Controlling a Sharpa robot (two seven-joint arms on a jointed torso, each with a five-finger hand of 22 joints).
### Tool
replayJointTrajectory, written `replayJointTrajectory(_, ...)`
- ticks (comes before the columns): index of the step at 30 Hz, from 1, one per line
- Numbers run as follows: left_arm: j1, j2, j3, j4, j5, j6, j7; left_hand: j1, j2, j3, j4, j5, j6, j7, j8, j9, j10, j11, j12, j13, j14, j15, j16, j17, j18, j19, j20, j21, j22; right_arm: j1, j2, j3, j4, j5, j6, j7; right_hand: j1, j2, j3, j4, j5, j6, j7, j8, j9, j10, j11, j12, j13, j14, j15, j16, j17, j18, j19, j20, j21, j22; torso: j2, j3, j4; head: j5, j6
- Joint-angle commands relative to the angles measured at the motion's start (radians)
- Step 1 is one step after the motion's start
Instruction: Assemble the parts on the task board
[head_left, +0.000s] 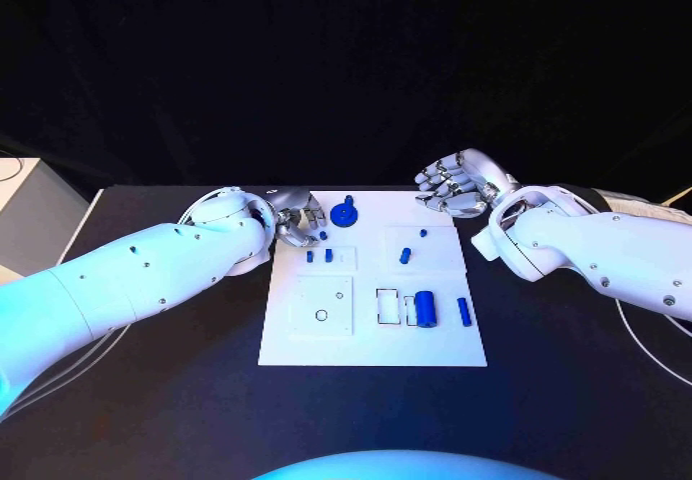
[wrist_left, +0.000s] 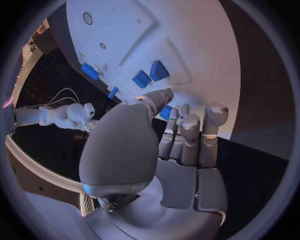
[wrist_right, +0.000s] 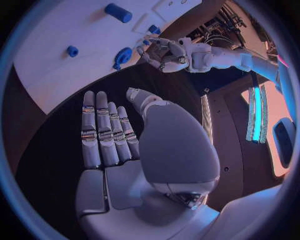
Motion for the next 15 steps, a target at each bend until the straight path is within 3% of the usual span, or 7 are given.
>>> replayJointTrajectory(1, -0.001, -0.009, 0.008, 0.002, 0.029, -0.027, 0.005, 0.012, 0.007, -0.007, 0.001, 0.0, 0.006, 0.007, 0.004, 0.001, -0.008, 0.0, 0.014, 0.003, -0.003, 0.002, -0.002, 0.003, 0.013, -0.005, 0.005, -0.003, -0.002, -0.001, -0.001, 0.0, -0.012, -0.112, 0.062, -0.021, 0.018, 0.003, 0.002, -0.02, -0.029, 0.024, -0.013, -0.003, 0.0, 0.058, -0.023, 0.013, 0.0, 0.113, -0.043, 0.058, 0.036, 0.013, 0.112, -0.051, 0.074, 0.034, 0.0, -0.0003, -0.0004, -0.002, 0.003)
replayJointTrajectory(3, -0.001, -0.018, 0.014, 0.0, 0.047, -0.056, 0.019, 0.019, 0.013, 0.002, 0.001, 0.002, 0.031, 0.023, 0.02, 0.005, 0.005, -0.002, 0.034, 0.006, -0.009, 0.0, -0.005, -0.012, 0.016, -0.012, 0.004, -0.011, -0.011, -0.001, -0.002, 0.0, -0.02, -0.149, 0.079, -0.028, 0.026, 0.006, 0.006, -0.035, -0.034, 0.049, -0.024, -0.003, -0.002, 0.112, -0.041, 0.006, 0.0, 0.198, -0.072, 0.104, 0.075, 0.011, 0.178, -0.089, 0.144, 0.074, 0.0, 0.0, -0.0007, -0.004, 0.006)
replayJointTrajectory(6, -0.003, -0.035, 0.03, -0.004, 0.086, -0.109, 0.054, 0.025, 0.012, 0.037, 0.003, 0.003, 0.061, 0.052, 0.044, 0.007, 0.025, -0.009, 0.074, 0.012, -0.128, -0.007, -0.083, -0.197, 0.032, -0.07, -0.001, -0.07, -0.069, -0.001, -0.002, 0.0, -0.032, -0.211, 0.106, -0.041, 0.023, 0.002, 0.024, -0.044, -0.031, 0.077, -0.034, -0.01, -0.007, 0.171, -0.055, -0.026, -0.001, 0.274, -0.093, 0.171, 0.139, 0.005, 0.219, -0.119, 0.232, 0.133, 0.0, 0.0002, -0.0007, -0.009, 0.012)
replayJointTrajectory(10, -0.01, -0.065, 0.049, 0.0, 0.172, -0.149, 0.102, 0.039, 0.01, 0.07, -0.009, 0.002, 0.062, 0.064, 0.055, 0.004, 0.017, -0.01, 0.096, 0.01, -0.206, -0.009, -0.149, -0.297, 0.062, -0.188, -0.006, -0.189, -0.18, -0.001, 0.0, 0.0, -0.048, -0.305, 0.144, -0.068, 0.007, -0.009, 0.073, -0.047, -0.023, 0.104, -0.048, -0.022, -0.012, 0.232, -0.072, -0.068, 0.003, 0.324, -0.113, 0.341, 0.267, 0.001, 0.257, -0.134, 0.351, 0.218, 0.0, 0.0, -0.0005, -0.015, 0.018)
replayJointTrajectory(12, -0.014, -0.086, 0.06, 0.004, 0.241, -0.157, 0.126, 0.042, 0.011, 0.082, -0.016, 0.002, 0.065, 0.073, 0.061, 0.002, 0.028, -0.014, 0.11, 0.007, -0.217, -0.014, -0.178, -0.316, 0.063, -0.203, -0.01, -0.196, -0.182, -0.001, 0.001, 0.0, -0.054, -0.364, 0.17, -0.087, -0.01, -0.02, 0.108, -0.044, -0.021, 0.113, -0.052, -0.027, -0.009, 0.253, -0.072, -0.094, 0.005, 0.316, -0.114, 0.459, 0.354, 0.0, 0.258, -0.135, 0.418, 0.277, -0.001, 0.0, 0.0, -0.015, 0.023)
replayJointTrajectory(14, -0.02, -0.107, 0.068, 0.012, 0.331, -0.162, 0.15, 0.047, 0.013, 0.094, -0.025, 0.002, 0.067, 0.077, 0.067, 0.0, 0.041, -0.017, 0.118, 0.002, -0.23, -0.018, -0.215, -0.337, 0.063, -0.219, -0.016, -0.203, -0.185, -0.001, 0.002, 0.0, -0.057, -0.419, 0.2, -0.111, -0.022, -0.027, 0.128, -0.041, -0.026, 0.112, -0.053, -0.032, -0.005, 0.261, -0.075, -0.11, 0.008, 0.327, -0.113, 0.664, 0.525, -0.024, 0.294, -0.132, 0.602, 0.482, 0.0, 0.0001, 0.001, -0.021, 0.027)
replayJointTrajectory(15, -0.027, -0.128, 0.075, 0.02, 0.427, -0.168, 0.182, 0.05, 0.014, 0.104, -0.033, 0.003, 0.069, 0.083, 0.071, -0.002, 0.044, -0.015, 0.12, -0.003, -0.24, -0.017, -0.241, -0.352, 0.063, -0.232, -0.018, -0.206, -0.184, -0.002, 0.003, 0.0, -0.059, -0.467, 0.228, -0.137, -0.038, -0.036, 0.135, -0.032, -0.031, 0.106, -0.05, -0.036, -0.002, 0.245, -0.072, -0.115, 0.007, 0.338, -0.111, 0.807, 0.648, -0.046, 0.321, -0.129, 0.742, 0.643, 0.0, 0.0, 0.0016, -0.029, 0.031)
